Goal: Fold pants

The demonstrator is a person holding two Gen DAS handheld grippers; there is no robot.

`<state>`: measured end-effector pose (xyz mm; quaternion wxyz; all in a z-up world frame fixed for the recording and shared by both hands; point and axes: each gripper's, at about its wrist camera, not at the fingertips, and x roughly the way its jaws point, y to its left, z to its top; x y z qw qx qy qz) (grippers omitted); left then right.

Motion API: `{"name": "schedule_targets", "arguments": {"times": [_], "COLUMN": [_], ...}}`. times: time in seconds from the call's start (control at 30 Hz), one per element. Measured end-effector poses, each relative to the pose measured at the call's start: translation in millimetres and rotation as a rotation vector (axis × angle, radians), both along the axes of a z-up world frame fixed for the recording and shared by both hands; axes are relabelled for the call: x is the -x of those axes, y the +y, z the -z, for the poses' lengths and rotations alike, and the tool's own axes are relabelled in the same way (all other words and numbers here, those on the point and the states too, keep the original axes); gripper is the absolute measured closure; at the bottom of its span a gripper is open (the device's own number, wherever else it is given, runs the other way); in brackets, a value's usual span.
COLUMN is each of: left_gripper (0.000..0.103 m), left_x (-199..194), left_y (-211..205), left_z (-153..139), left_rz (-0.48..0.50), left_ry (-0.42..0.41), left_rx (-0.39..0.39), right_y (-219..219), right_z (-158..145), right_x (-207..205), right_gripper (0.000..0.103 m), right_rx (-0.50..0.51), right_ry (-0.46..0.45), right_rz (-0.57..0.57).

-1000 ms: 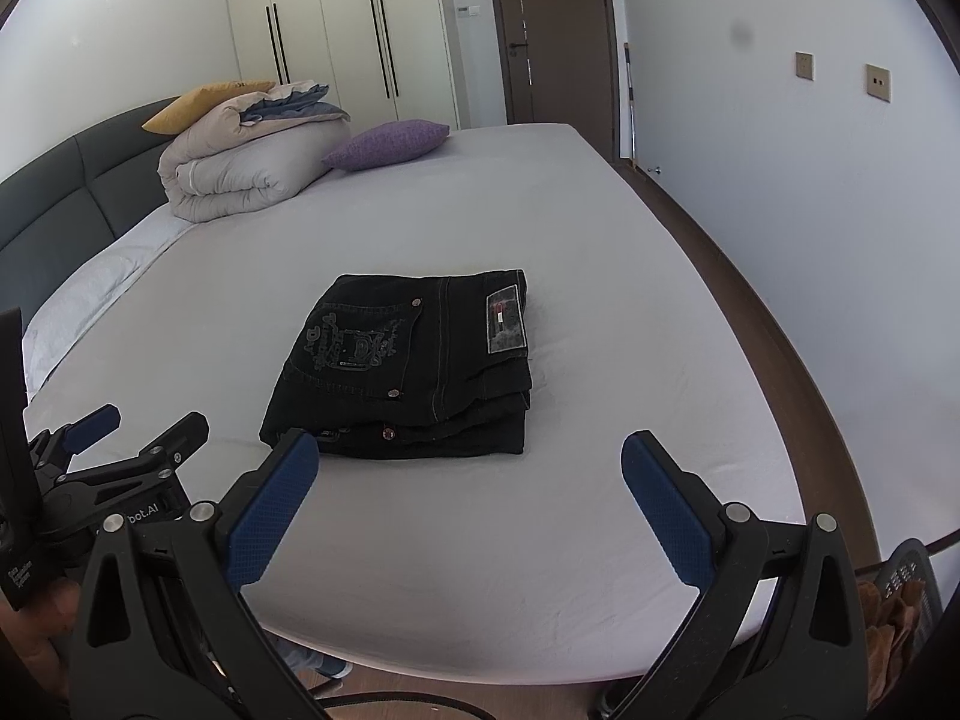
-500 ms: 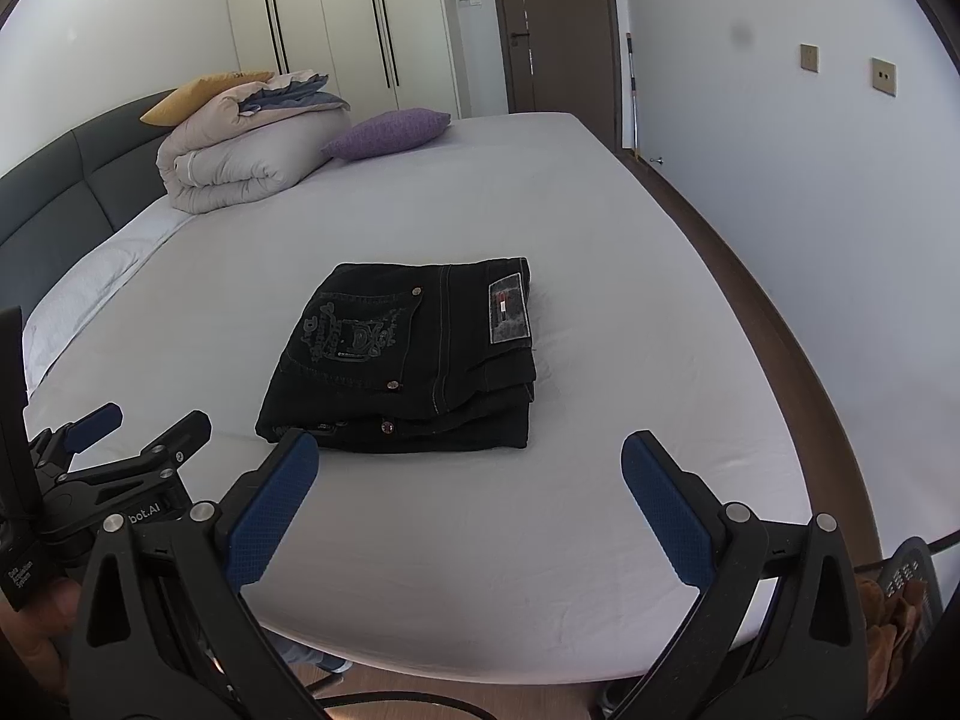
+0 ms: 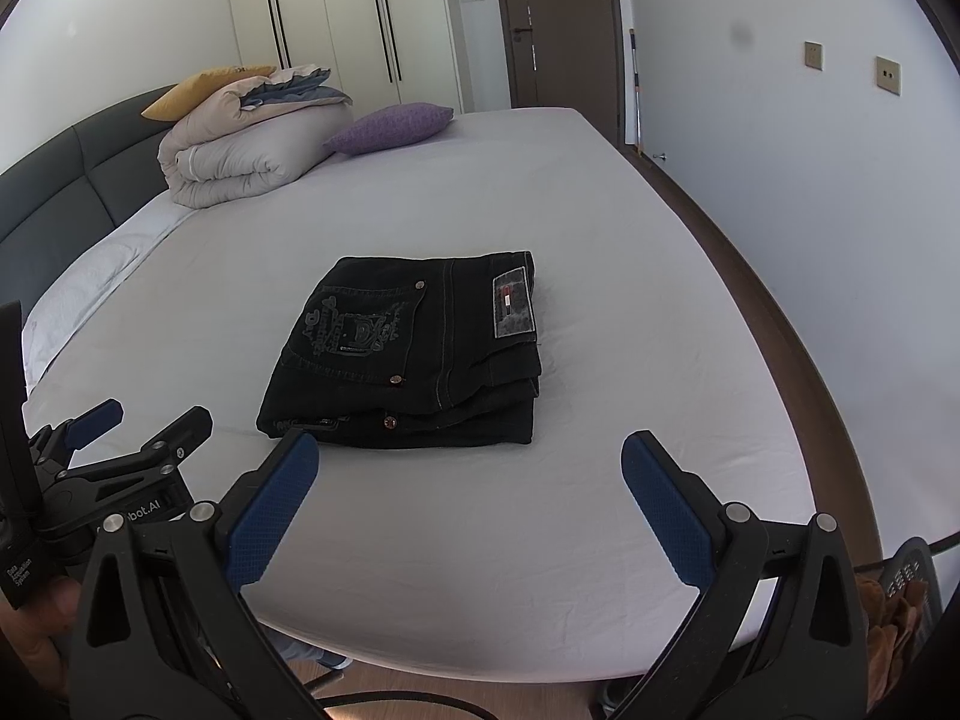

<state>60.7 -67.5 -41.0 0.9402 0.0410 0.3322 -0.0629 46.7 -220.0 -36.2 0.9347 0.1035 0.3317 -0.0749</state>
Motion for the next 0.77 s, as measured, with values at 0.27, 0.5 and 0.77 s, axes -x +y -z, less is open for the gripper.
{"name": "schedule_targets", "arguments": {"times": [0.27,0.5,0.77], "left_gripper": [0.0,0.0,0.0], "left_x": [-0.2,0.2,3.8], "left_y": [-0.7,-2.4,-5.8], "left_z": [1.2,4.2,5.9], "left_rz": [-0.001,0.004,0.007], "left_ry": [0.0,0.003,-0.005], "left_rx": [-0.003,-0.002,-0.009], "right_y": [0.2,0.6,0.1], "right_z": [3.3,4.6,7.5], "right_x": [-1.9,-2.1,-3.0], "right_gripper": [0.0,0.0,0.0], "right_rx": [-0.001,-0.002,-0.004], "right_ry": [0.004,0.005,0.007], "right_rz": [-0.006,-0.008,-0.012]}}
